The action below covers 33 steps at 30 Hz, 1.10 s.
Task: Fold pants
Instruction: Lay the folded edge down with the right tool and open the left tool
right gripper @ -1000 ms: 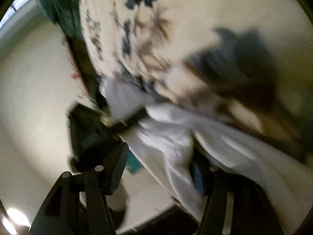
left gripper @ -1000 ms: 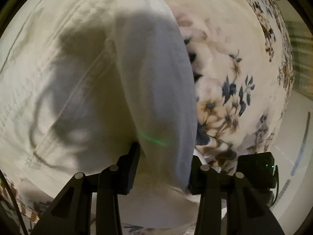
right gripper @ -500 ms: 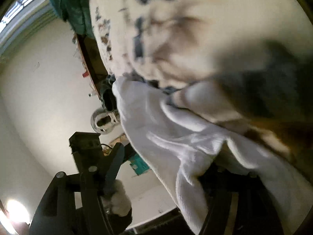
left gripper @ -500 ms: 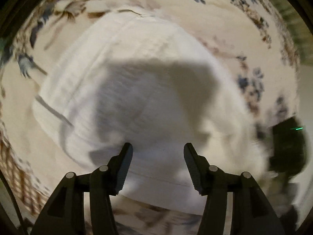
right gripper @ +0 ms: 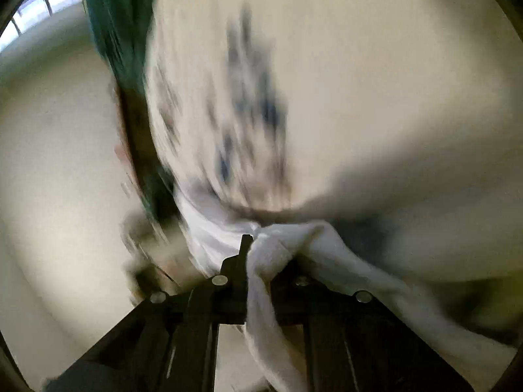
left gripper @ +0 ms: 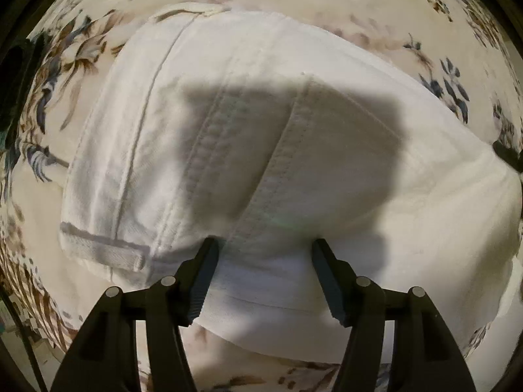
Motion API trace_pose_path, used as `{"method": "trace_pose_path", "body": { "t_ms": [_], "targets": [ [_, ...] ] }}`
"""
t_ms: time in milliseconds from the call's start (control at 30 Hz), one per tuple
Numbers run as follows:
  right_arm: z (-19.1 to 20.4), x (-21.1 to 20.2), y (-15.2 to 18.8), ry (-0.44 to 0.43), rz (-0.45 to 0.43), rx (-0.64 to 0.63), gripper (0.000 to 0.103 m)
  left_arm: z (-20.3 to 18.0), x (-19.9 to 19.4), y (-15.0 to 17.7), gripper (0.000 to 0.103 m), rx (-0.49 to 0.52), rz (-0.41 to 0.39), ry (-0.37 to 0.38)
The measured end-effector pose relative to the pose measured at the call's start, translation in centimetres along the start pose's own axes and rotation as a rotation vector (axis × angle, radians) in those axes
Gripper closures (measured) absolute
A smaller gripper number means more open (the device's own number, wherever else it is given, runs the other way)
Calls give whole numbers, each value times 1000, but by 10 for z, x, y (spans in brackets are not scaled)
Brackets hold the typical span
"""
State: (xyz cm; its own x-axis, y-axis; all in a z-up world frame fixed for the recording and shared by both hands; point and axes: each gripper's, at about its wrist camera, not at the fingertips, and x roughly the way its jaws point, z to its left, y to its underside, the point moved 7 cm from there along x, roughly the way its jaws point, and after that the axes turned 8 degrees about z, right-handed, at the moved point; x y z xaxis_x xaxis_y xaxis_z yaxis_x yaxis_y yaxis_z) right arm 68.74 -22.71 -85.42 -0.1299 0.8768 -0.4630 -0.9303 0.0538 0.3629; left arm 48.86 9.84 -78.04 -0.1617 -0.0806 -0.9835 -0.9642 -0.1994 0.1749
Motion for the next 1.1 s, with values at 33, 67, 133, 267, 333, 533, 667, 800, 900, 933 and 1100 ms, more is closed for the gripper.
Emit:
{"method": "trace_pose_path", "body": {
  "t_ms": [33,67,133,267,333,533,667,800,900,933,1100],
  "targets": [
    [1,-11,-5,42,-5,-17,93,0,1,0,45,0,1,-4],
    [6,-10,-4,64,33,-44,92,0,2,0,45,-2,1,-5],
    [13,-4,-1,160,71,-81,91,0,3,1,45,-9,1,-1],
    [15,-27,-19,539,-59,-95,65,-5,-3,-1,45,-7,9,-5],
    [40,-47,-15,466,-143,-124,65,-6,-4,-1,45,-9,12,0],
    [85,4,43,231,77,-292,62,-4,-12,-5,45,5,5,-11],
    [17,24,13,392,11,-132,99,-7,-12,-4,44,29,-3,-31],
    [7,33,8,373,-32,-80,103,-13,-24,1,44,42,-35,-38],
    [36,16,36,404,-84,-143,97,-29,-45,6,21,56,-103,-2],
    [39,6,45,413,-133,-163,93,-37,-52,9,13,67,-122,10],
    [23,-129,126,361,-539,-161,21,-116,-74,32,3,196,-194,65]
  ]
}}
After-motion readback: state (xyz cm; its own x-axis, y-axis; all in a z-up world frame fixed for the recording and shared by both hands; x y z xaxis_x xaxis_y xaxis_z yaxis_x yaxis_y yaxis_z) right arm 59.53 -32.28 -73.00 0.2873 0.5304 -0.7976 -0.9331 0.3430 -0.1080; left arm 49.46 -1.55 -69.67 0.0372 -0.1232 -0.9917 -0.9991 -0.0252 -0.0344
